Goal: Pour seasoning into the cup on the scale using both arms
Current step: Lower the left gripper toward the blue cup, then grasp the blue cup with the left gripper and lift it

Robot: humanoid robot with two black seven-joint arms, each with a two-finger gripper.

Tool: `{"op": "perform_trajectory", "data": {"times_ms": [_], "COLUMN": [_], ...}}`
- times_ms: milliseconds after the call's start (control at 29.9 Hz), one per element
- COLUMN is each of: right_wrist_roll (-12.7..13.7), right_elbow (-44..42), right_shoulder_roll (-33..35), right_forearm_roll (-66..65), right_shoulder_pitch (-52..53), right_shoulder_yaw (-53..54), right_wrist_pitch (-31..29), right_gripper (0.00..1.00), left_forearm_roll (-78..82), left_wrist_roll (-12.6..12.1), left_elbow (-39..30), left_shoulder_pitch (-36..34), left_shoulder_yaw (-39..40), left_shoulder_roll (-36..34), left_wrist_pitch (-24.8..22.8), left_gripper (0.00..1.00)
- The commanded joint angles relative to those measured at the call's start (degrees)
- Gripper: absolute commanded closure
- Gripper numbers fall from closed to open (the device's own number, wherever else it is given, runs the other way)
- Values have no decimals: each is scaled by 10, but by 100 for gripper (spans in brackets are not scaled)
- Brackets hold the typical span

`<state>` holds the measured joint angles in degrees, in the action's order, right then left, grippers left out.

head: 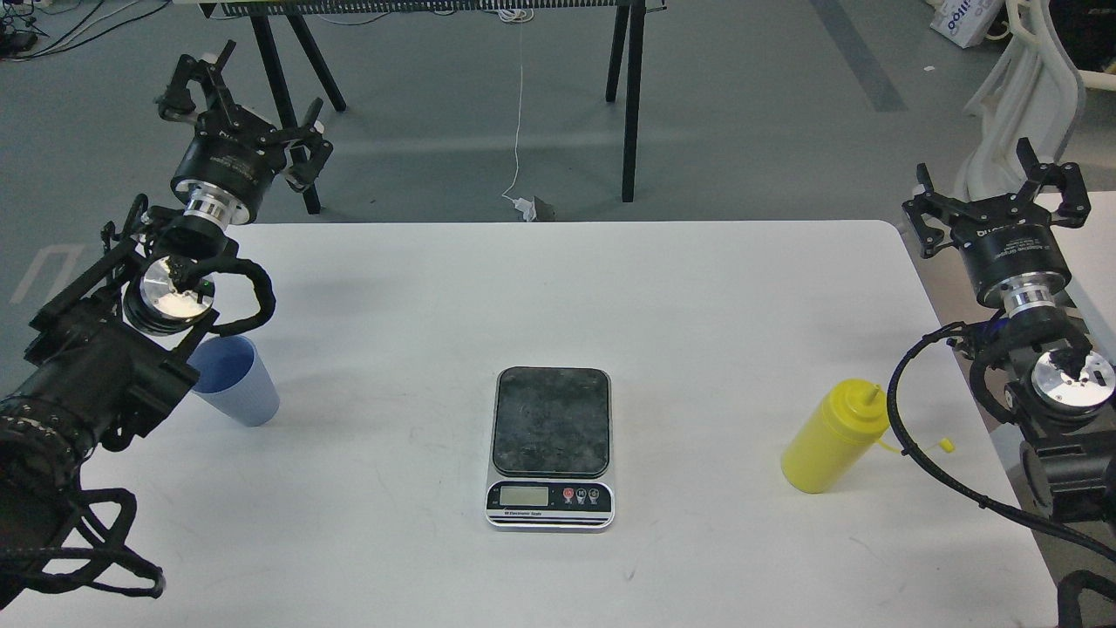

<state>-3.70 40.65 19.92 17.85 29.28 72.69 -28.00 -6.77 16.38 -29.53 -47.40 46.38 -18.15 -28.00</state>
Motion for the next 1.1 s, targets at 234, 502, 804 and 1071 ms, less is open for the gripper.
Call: {"op": "perform_trajectory", "data": {"times_ms": [234, 502, 804, 1071], "right_wrist_roll": [-3, -3, -3, -3], "right_elbow": [1, 4, 4, 4], "right_shoulder_roll": [6, 28, 37, 37], "right_forearm_roll": [0, 0, 0, -1], "right_shoulder_pitch": [0, -12, -15, -15], "right_shoulder_yaw": [-1, 0, 0, -3], "right_wrist_pitch": [0, 0, 0, 0], "right_gripper": [0, 0, 0, 0], "left_forearm_roll": [0, 42, 390, 611], "left_wrist_roll": [-3, -2, 44, 79], "left_elbow": [-43, -194, -221, -258], "left_shoulder_pitch": [5, 61, 63, 86], "left_shoulder_yaw": [-3, -95, -115, -128], "left_shoulder_roll": [-50, -245, -341, -358], "left_wrist_pitch": [0, 0, 0, 55], "left_gripper": [0, 1, 4, 5]}}
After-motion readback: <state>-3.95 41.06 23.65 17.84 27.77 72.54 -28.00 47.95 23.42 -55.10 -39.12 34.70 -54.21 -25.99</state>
